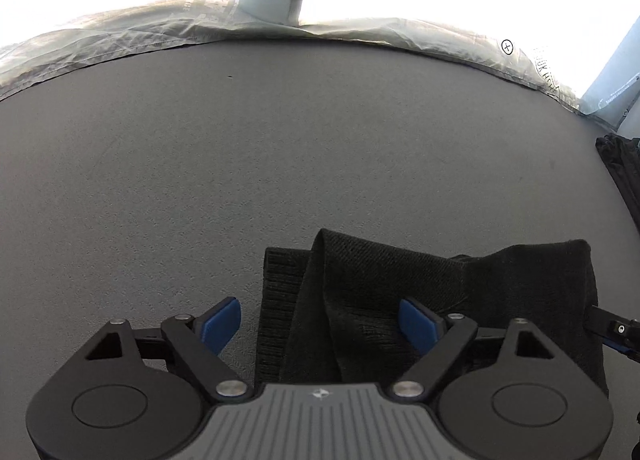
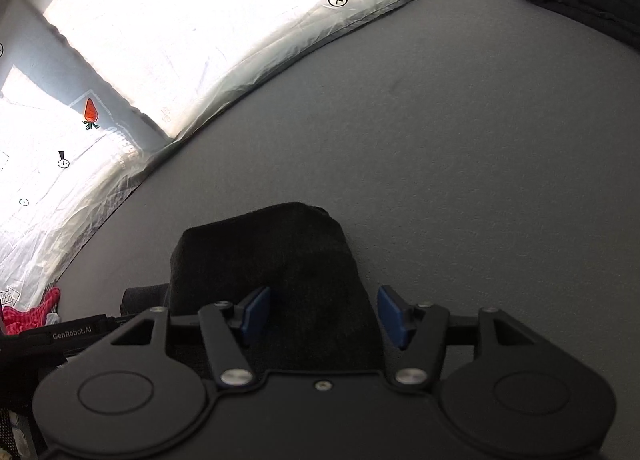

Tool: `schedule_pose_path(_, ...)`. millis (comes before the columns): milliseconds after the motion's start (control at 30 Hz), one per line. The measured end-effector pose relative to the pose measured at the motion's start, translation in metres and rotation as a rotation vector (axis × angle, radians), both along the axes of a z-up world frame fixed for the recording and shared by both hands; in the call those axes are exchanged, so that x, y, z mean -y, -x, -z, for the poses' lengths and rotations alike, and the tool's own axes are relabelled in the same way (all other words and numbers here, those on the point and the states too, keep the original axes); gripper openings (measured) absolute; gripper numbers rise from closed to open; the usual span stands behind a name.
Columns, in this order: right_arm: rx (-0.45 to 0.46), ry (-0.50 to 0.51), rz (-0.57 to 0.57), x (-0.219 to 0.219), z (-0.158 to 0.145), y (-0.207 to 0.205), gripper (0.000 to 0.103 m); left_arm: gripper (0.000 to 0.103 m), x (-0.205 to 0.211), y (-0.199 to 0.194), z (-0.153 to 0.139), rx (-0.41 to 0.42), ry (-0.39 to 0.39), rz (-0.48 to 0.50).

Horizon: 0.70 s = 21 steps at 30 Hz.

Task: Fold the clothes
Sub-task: 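Grasp the folded sweater bundle with both grippers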

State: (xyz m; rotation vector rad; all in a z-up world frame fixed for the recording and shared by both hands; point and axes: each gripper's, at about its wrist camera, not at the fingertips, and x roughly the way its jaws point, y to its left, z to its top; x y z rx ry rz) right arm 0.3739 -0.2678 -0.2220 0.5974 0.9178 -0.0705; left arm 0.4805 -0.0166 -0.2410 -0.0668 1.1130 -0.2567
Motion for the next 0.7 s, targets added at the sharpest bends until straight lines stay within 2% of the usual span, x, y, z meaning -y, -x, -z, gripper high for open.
schedule_pose_path(33,0.0,-0.005,0.016,0.001,0.003,-0.001,0.046,0.068,0.0,0.002,-0.001,0.012,0.005,-0.008)
schedule_pose_path(67,0.0,-0.009,0.033,0.002,0.006,-0.002,0.032,0.055,-0.001,0.005,-0.003,0.03,0.002,-0.016)
schedule_pose_path(100,0.015,-0.017,0.056,0.002,0.004,0.0,0.016,0.036,-0.001,0.008,-0.006,0.048,0.0,-0.025)
schedule_pose_path(167,0.045,-0.031,0.103,0.004,0.002,0.004,0.01,0.015,-0.007,0.013,-0.011,0.073,0.01,-0.046)
schedule_pose_path(200,0.057,-0.017,0.118,0.003,-0.002,0.006,0.006,0.009,-0.012,0.016,-0.015,0.085,0.024,-0.061)
schedule_pose_path(267,0.061,-0.004,0.141,0.004,-0.005,0.009,0.005,0.009,-0.022,0.022,-0.019,0.097,0.057,-0.077)
schedule_pose_path(367,0.019,0.005,0.154,0.01,0.002,0.007,0.006,0.01,-0.03,0.027,-0.008,0.068,0.056,-0.076)
schedule_pose_path(400,-0.002,0.021,0.14,0.011,0.007,0.004,0.008,0.011,-0.032,0.029,-0.004,0.063,0.055,-0.079)
schedule_pose_path(433,-0.013,0.038,0.13,0.01,0.009,0.003,0.019,0.012,-0.033,0.03,-0.002,0.063,0.057,-0.089)
schedule_pose_path(500,-0.012,0.086,0.124,0.008,0.006,0.002,0.034,0.023,-0.037,0.029,-0.004,0.067,0.064,-0.105)
schedule_pose_path(533,0.0,0.105,0.112,0.008,0.003,0.001,0.037,0.028,-0.039,0.028,-0.006,0.066,0.06,-0.1)
schedule_pose_path(567,0.013,0.105,0.102,0.008,0.001,0.002,0.038,0.041,-0.04,0.028,-0.009,0.071,0.05,-0.093)
schedule_pose_path(600,0.026,0.106,0.093,0.008,0.0,0.003,0.044,0.056,-0.042,0.028,-0.011,0.08,0.044,-0.083)
schedule_pose_path(633,0.042,0.086,0.084,0.009,0.0,0.004,0.048,0.064,-0.045,0.028,-0.014,0.092,0.051,-0.068)
schedule_pose_path(667,0.047,0.072,0.074,0.009,0.0,0.004,0.049,0.069,-0.047,0.029,-0.015,0.098,0.067,-0.056)
schedule_pose_path(700,0.053,0.058,0.064,0.009,0.001,0.004,0.05,0.069,-0.049,0.03,-0.016,0.099,0.083,-0.047)
